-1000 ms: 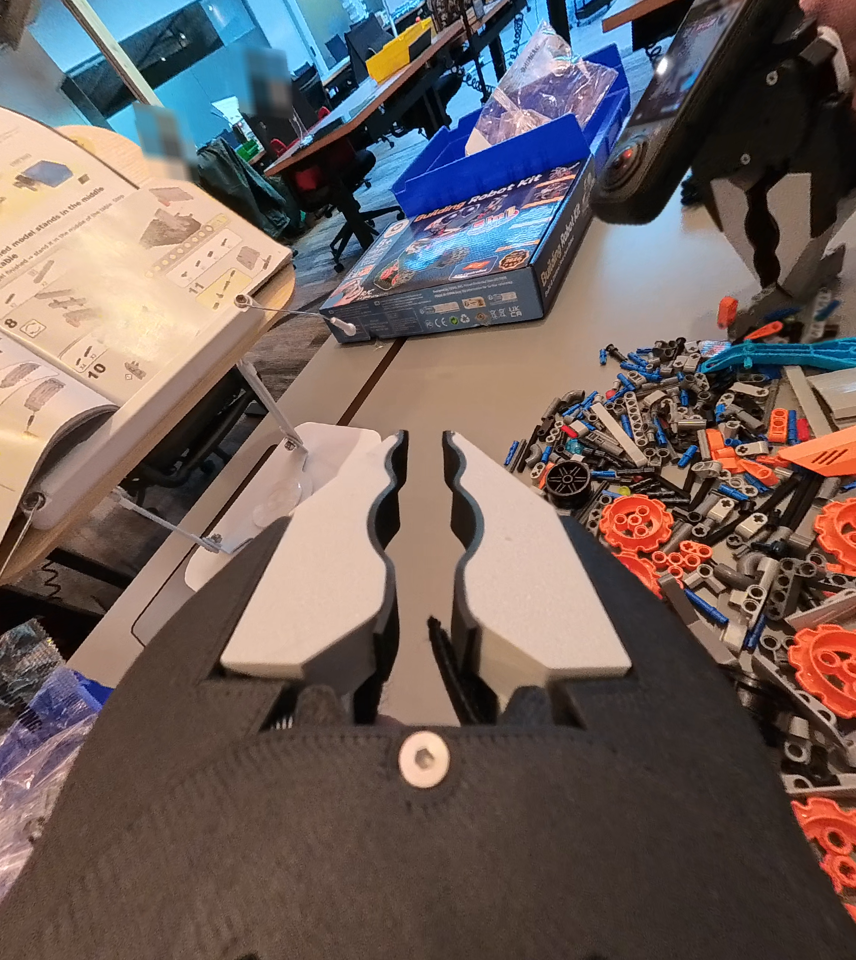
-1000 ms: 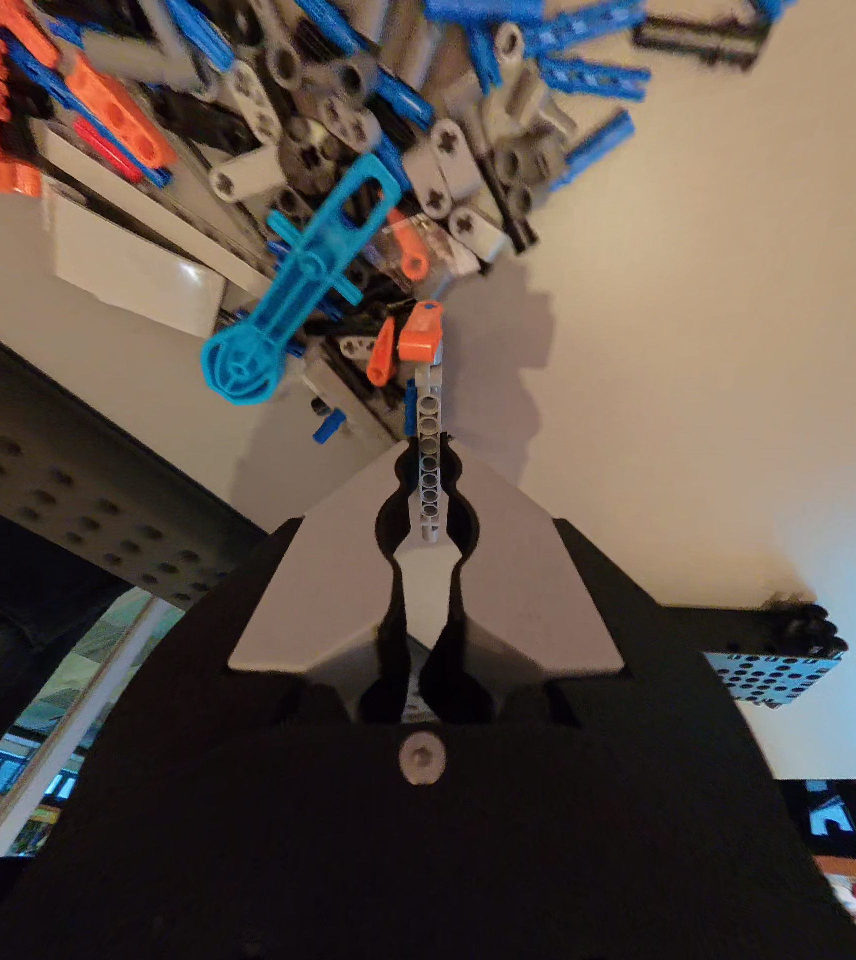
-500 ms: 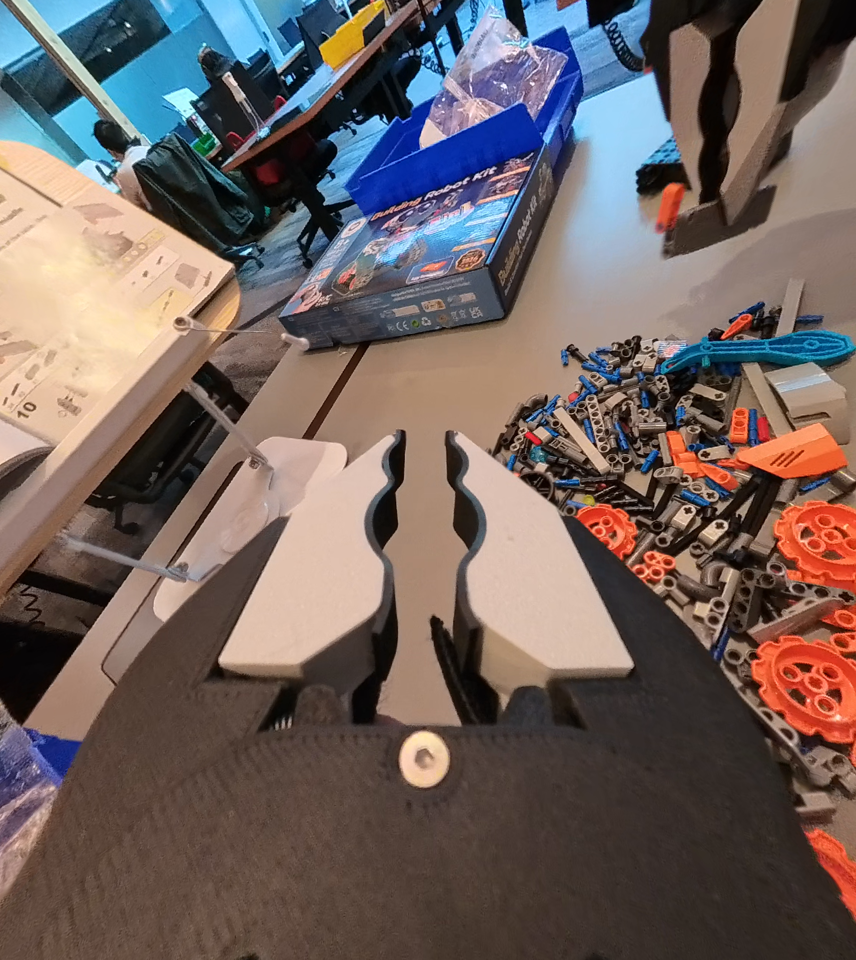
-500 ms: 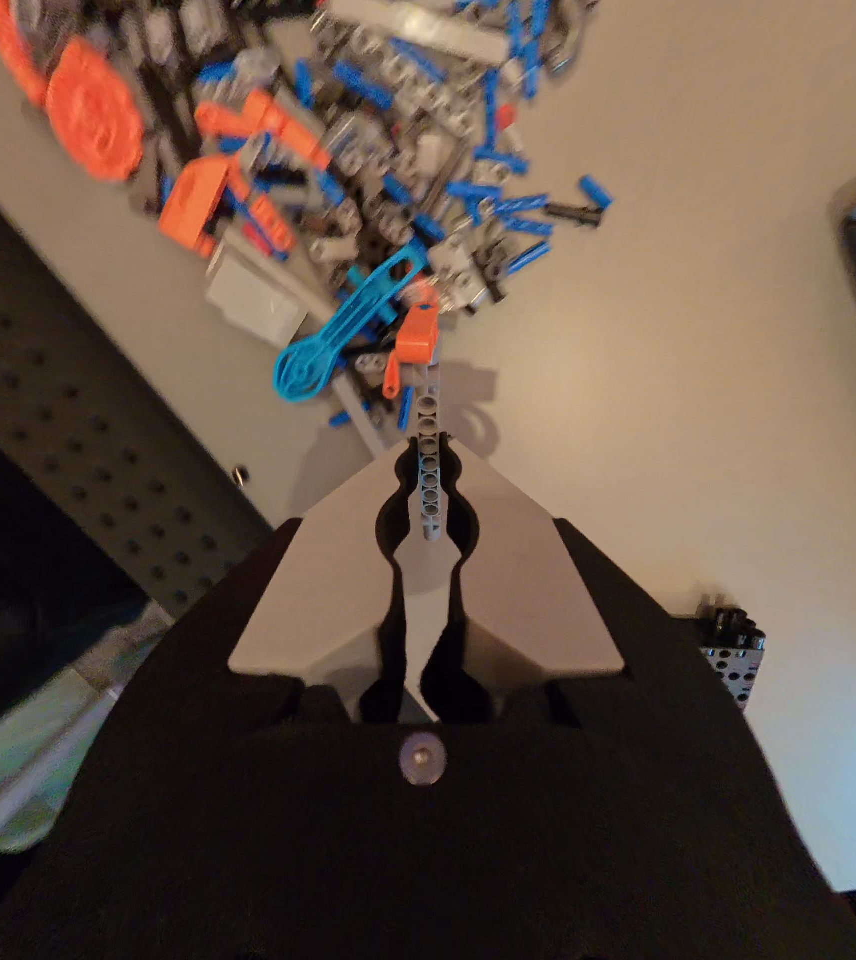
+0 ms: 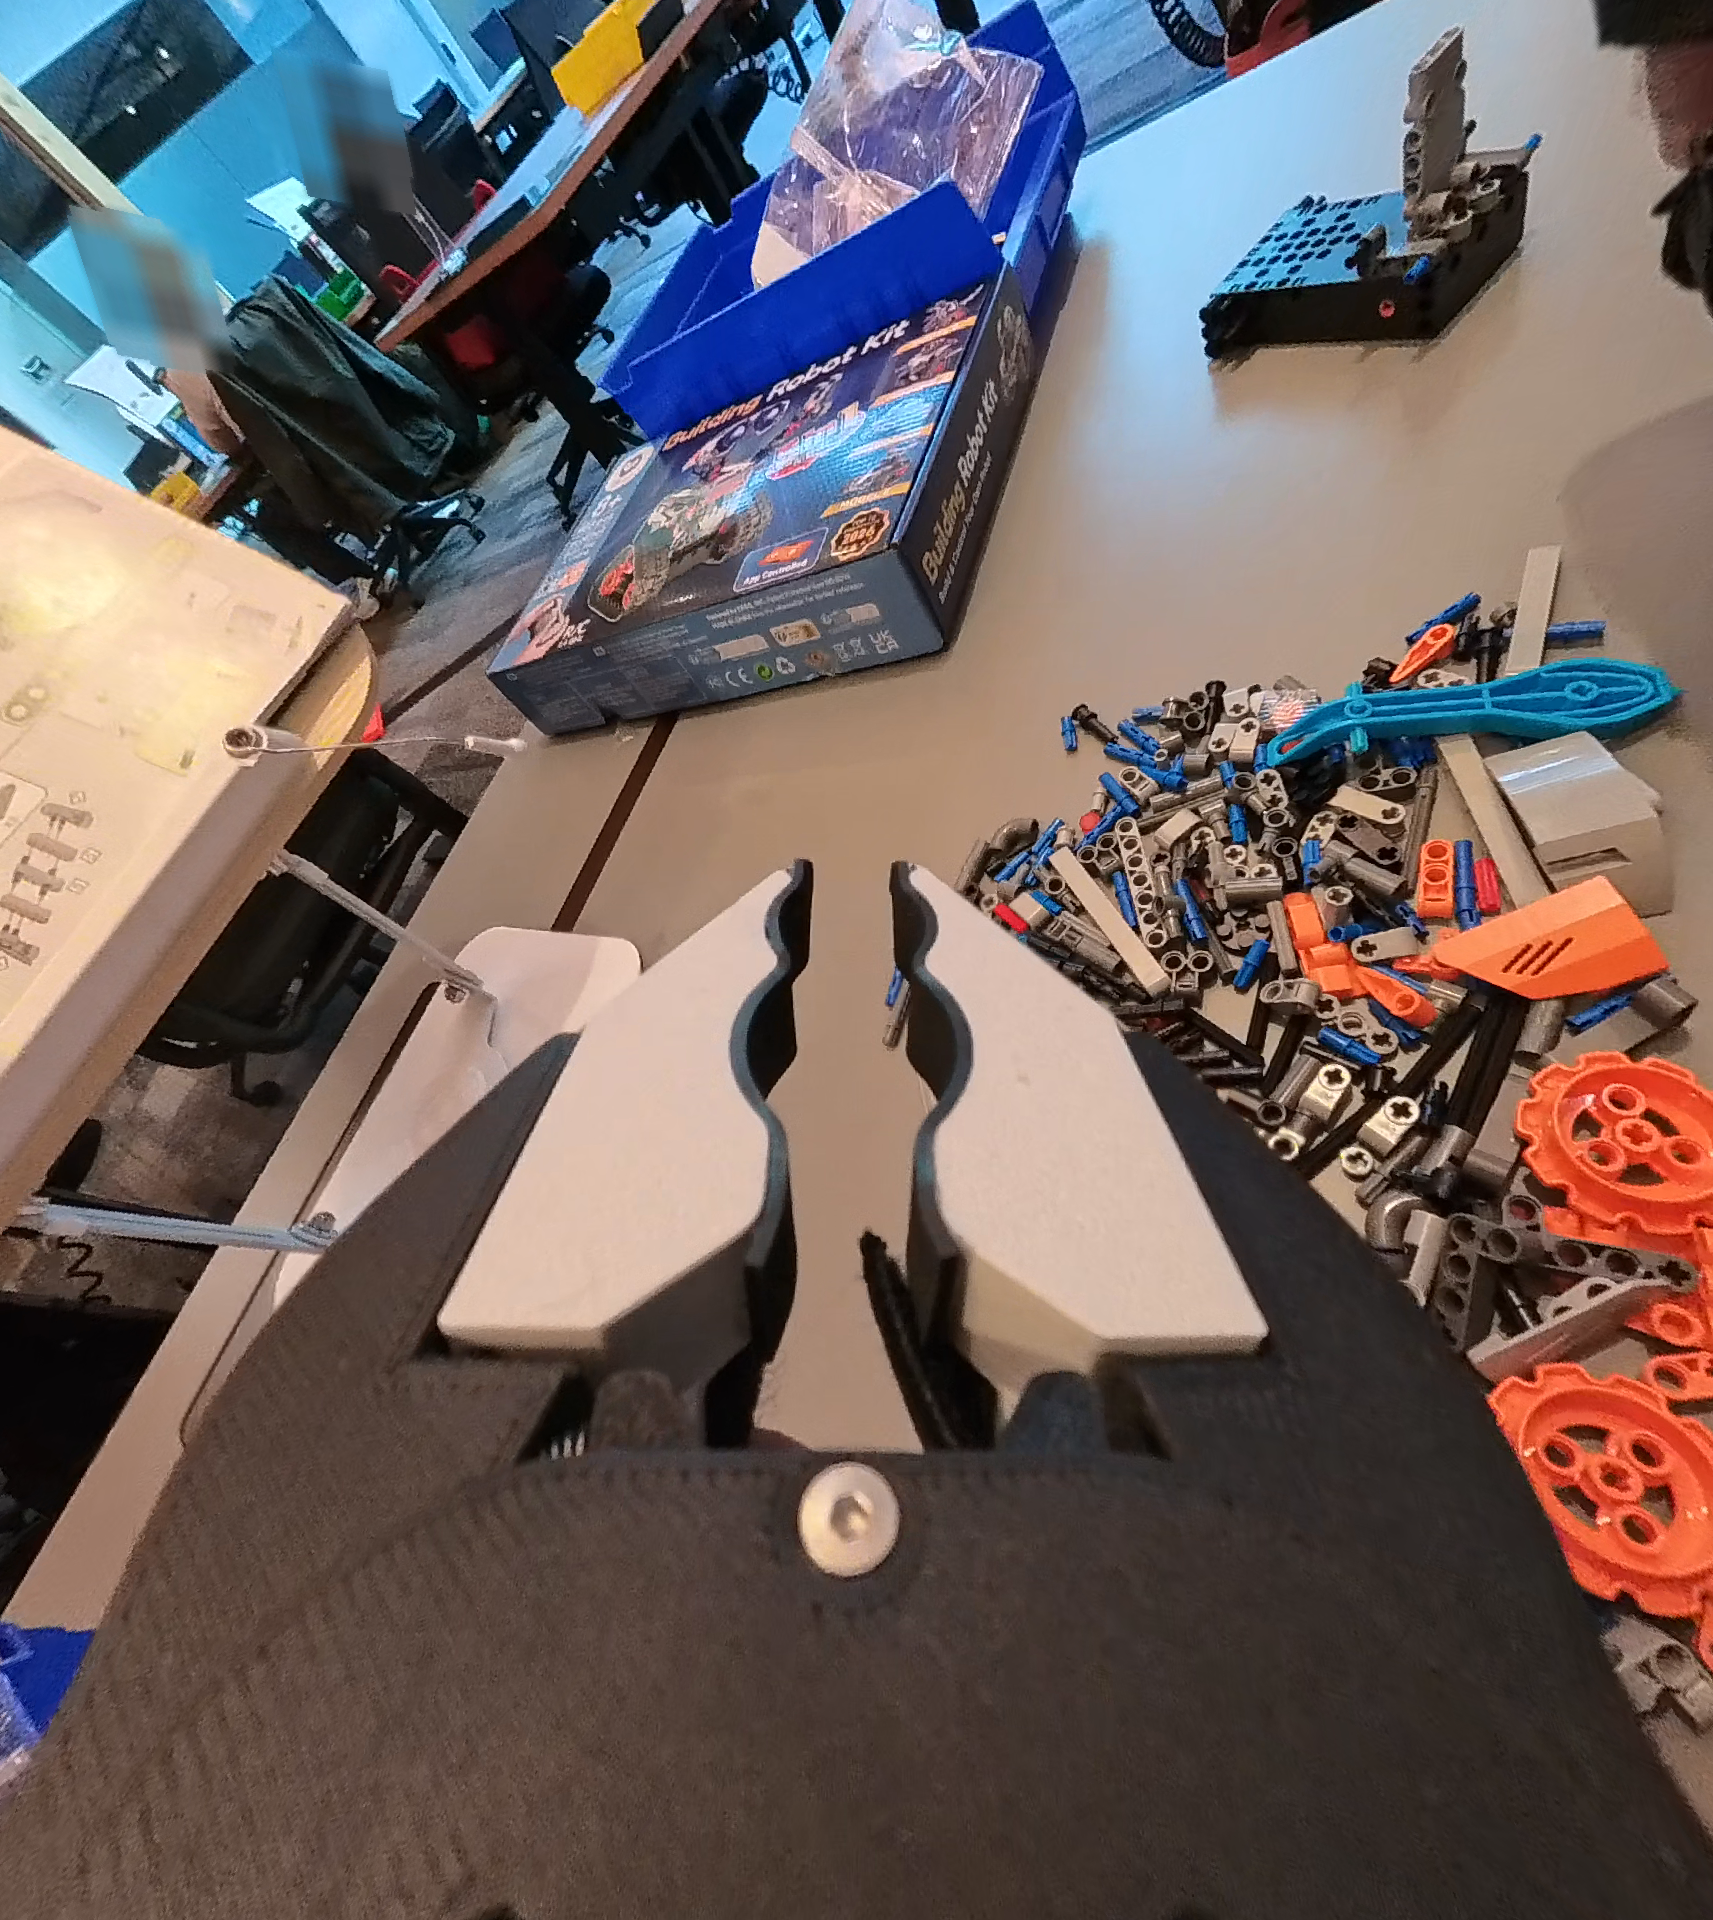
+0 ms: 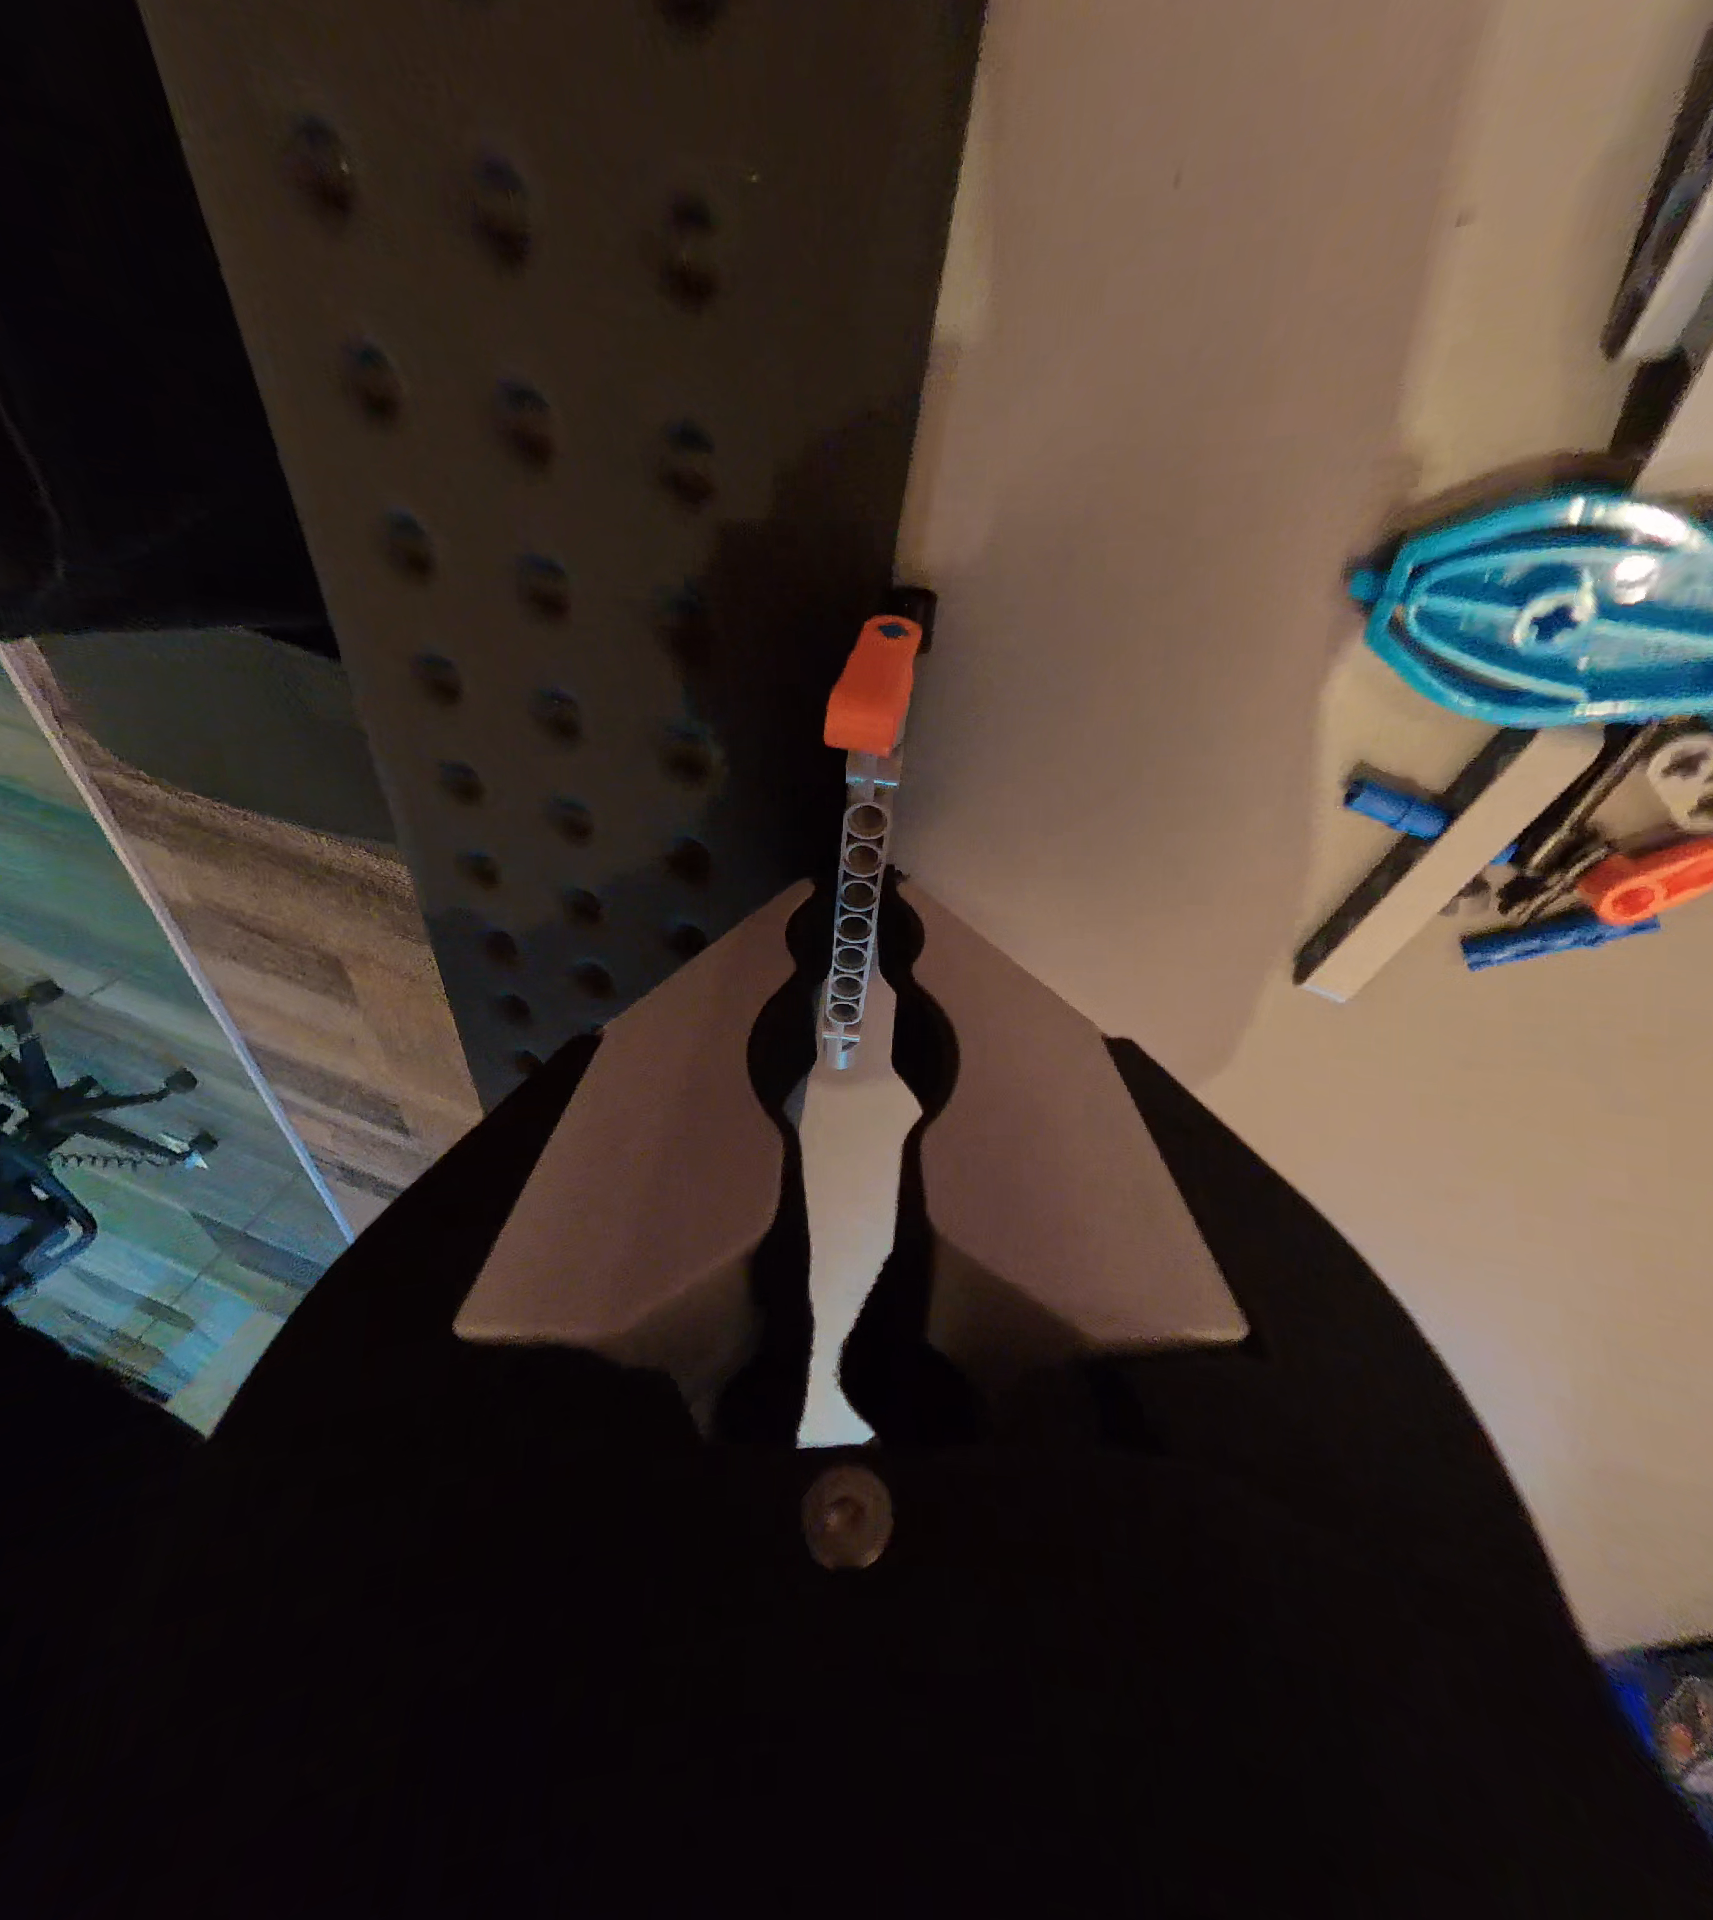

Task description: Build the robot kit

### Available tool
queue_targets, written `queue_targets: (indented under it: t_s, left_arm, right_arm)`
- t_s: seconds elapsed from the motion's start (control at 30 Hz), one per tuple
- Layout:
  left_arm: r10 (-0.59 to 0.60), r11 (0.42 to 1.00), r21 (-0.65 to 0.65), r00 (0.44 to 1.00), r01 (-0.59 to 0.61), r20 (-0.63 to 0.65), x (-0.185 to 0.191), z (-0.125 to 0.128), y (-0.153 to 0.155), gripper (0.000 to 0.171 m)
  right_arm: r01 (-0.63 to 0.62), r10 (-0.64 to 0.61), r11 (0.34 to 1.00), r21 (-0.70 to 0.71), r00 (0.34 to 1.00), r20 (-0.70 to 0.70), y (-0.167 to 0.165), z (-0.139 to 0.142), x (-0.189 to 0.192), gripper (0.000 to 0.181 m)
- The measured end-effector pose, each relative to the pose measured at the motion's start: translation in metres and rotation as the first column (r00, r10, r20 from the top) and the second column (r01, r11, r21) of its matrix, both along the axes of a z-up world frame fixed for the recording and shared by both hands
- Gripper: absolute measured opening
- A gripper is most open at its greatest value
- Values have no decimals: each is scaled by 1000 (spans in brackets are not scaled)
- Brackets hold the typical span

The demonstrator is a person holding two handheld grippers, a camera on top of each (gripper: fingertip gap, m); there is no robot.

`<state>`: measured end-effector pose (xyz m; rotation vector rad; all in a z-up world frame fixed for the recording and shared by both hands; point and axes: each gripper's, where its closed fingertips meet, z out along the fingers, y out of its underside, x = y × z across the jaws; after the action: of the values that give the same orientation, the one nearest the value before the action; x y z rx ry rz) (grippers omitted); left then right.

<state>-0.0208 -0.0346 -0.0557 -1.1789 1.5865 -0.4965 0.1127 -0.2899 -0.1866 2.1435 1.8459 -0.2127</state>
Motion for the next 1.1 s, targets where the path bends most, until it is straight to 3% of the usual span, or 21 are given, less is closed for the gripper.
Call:
queue_targets:
  t_s: [0.27, 0.5, 0.67, 0.73, 0.9, 1.0, 1.1]
  left_arm:
    - [8, 1000, -1, 1000, -8, 3, 1, 0, 4, 13]
    - [7, 1000, 6, 1000, -7, 1, 0, 0, 3, 13]
    - [-11, 1000, -6, 1000, 11, 14, -1, 4, 0, 13]
    - [-20, 1000, -5, 1000, 20, 10, -1, 5, -3, 14]
    - [-36, 999, 6, 999, 36, -15, -1, 5, -8, 14]
    - [-43, 999, 4, 999, 43, -34, 1, 3, -10, 14]
    - [-48, 999, 8, 997, 48, -55, 5, -2, -12, 14]
  right_arm:
    - [44, -45, 999, -16, 998, -35, 14, -3, -27, 5]
    - [44, -46, 996, 81, 999, 15, 50, -1, -31, 5]
    - [126, -111, 982, 141, 988, -108, 63, 20, -36, 5]
    - [231, -194, 955, 184, 961, -198, 74, 35, -34, 5]
    - [517, -427, 820, 247, 839, -339, 90, 65, 12, 5]
    - [530, -455, 764, 368, 847, -275, 84, 61, 52, 5]
    - [414, -366, 739, 532, 909, -200, 78, 47, 72, 5]
